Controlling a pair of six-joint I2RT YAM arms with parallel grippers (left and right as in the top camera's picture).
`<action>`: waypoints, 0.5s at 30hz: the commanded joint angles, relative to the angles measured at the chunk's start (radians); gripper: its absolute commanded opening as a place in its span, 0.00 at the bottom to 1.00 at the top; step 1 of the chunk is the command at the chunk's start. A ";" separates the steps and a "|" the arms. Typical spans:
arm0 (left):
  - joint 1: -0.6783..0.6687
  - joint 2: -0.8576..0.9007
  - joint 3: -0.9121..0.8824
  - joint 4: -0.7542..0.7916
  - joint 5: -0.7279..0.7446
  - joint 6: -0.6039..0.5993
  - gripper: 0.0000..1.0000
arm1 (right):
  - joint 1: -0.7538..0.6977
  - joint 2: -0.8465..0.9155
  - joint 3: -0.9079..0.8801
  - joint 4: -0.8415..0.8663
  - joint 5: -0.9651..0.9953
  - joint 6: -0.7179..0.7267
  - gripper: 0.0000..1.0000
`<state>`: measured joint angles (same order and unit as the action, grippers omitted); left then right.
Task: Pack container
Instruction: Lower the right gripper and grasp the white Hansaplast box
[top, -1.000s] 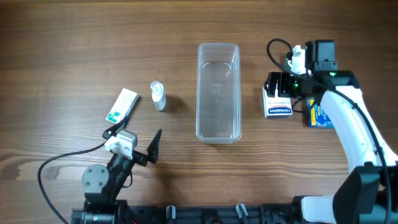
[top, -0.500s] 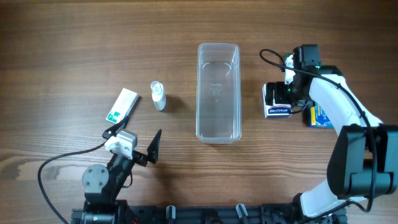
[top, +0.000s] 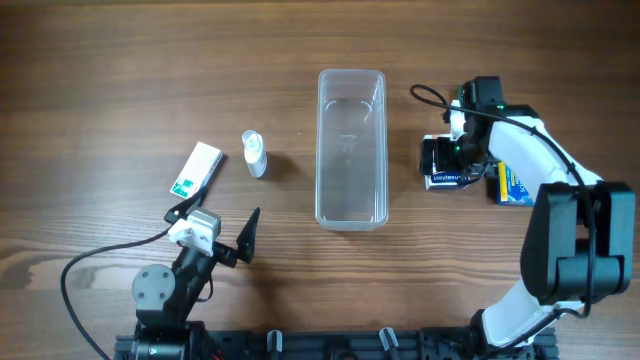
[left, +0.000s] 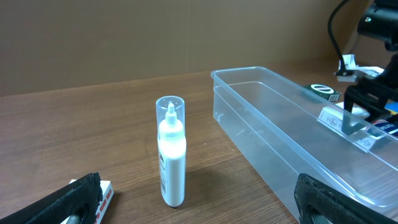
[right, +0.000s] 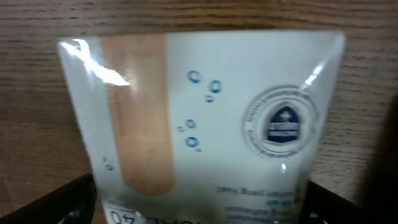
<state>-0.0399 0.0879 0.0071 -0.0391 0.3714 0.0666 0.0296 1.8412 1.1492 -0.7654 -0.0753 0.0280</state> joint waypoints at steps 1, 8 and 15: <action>0.006 0.000 -0.002 -0.006 -0.006 0.008 1.00 | 0.031 0.021 0.020 0.013 0.023 -0.009 1.00; 0.006 0.000 -0.002 -0.006 -0.006 0.008 1.00 | 0.056 0.021 0.020 0.021 0.090 0.000 1.00; 0.006 0.000 -0.002 -0.006 -0.006 0.008 1.00 | 0.056 0.021 0.020 0.022 0.136 0.002 0.91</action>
<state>-0.0399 0.0879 0.0071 -0.0391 0.3714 0.0666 0.0837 1.8420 1.1492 -0.7471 0.0116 0.0288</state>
